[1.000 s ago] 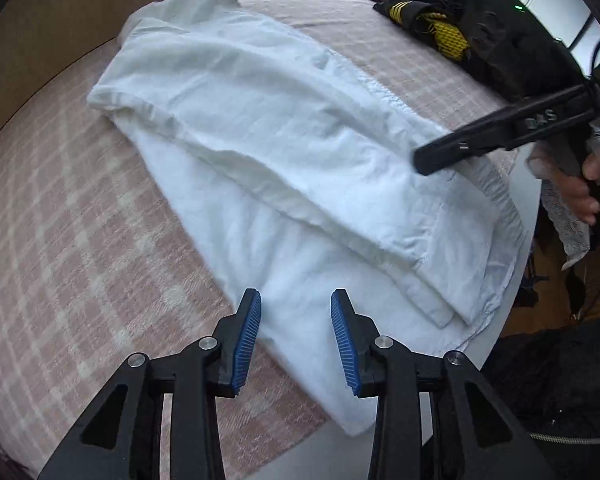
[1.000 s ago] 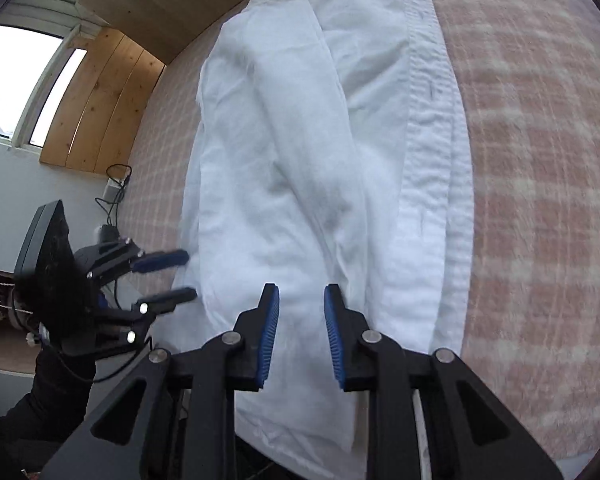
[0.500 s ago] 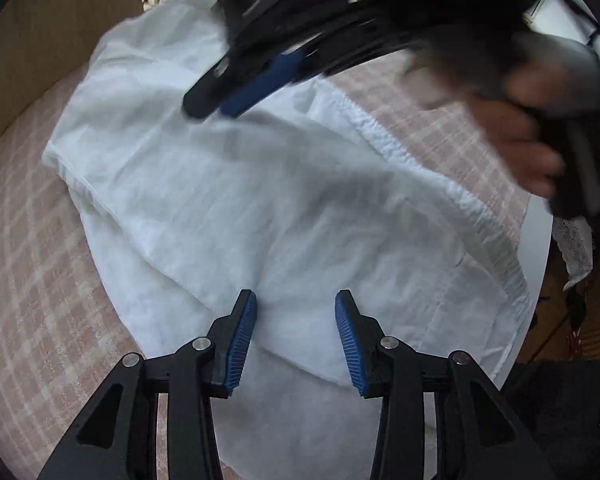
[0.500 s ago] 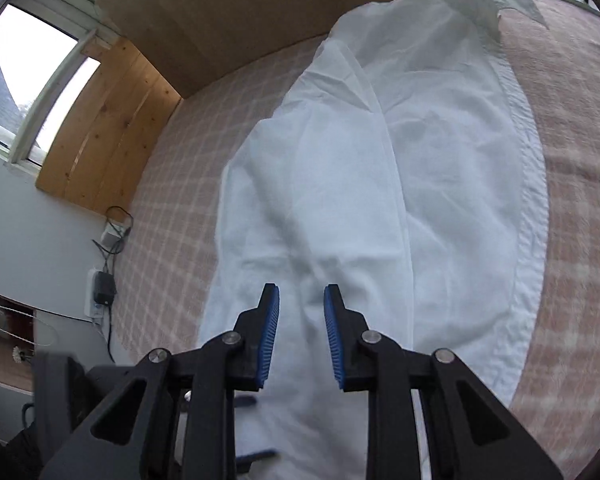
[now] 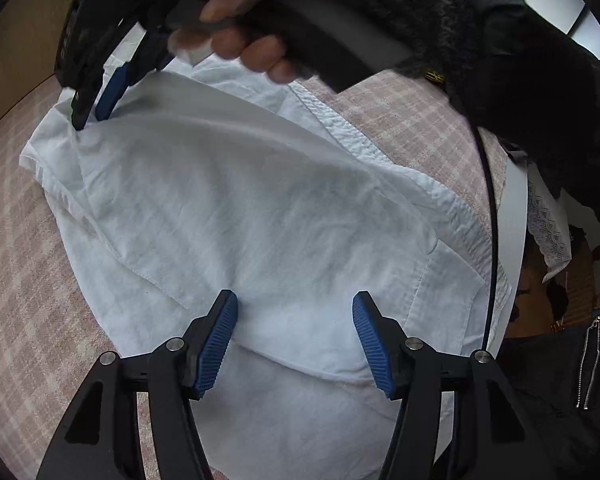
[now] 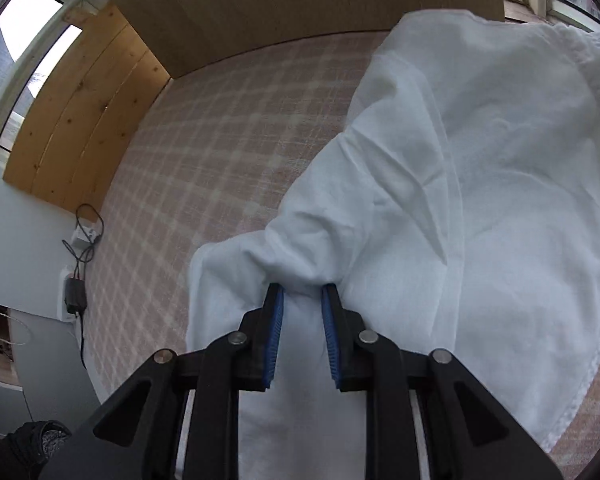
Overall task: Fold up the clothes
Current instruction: 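Smooth the folded shirt layers flat with both open grippers, then move both open grippers to the buttoned placket edge of the shirt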
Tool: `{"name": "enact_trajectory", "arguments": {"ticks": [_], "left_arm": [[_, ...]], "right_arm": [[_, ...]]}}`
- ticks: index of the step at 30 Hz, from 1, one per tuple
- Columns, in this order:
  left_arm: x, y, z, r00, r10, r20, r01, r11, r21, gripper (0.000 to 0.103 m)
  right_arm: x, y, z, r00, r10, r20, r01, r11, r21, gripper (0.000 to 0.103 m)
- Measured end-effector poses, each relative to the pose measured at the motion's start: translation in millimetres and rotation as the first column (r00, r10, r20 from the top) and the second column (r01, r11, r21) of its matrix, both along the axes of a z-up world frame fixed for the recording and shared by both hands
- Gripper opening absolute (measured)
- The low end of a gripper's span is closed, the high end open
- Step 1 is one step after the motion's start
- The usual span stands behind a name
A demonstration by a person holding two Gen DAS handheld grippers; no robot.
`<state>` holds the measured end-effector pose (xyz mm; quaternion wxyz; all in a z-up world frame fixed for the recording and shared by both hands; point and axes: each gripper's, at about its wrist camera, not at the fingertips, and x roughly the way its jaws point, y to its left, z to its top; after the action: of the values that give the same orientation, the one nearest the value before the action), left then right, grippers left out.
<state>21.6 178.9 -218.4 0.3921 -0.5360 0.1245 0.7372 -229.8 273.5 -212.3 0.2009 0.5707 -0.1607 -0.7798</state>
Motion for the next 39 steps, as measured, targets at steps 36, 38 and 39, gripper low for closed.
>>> {"name": "enact_trajectory", "arguments": {"ticks": [36, 38, 39], "left_arm": [[59.9, -81.1, 2.2, 0.923, 0.374, 0.087, -0.367, 0.926, -0.085, 0.056], [60.5, -78.9, 2.8, 0.925, 0.371, 0.085, -0.366, 0.928, -0.069, 0.048], [60.2, -78.0, 2.8, 0.925, 0.366, 0.098, -0.362, 0.930, -0.056, 0.037]], "right_arm": [[361.1, 83.6, -11.1, 0.975, -0.221, 0.020, 0.221, 0.975, 0.012, 0.059], [364.7, 80.2, -12.0, 0.977, -0.213, 0.007, 0.213, 0.977, 0.010, 0.059], [364.8, 78.4, -12.5, 0.978, -0.207, 0.009, 0.207, 0.978, 0.005, 0.058]]}}
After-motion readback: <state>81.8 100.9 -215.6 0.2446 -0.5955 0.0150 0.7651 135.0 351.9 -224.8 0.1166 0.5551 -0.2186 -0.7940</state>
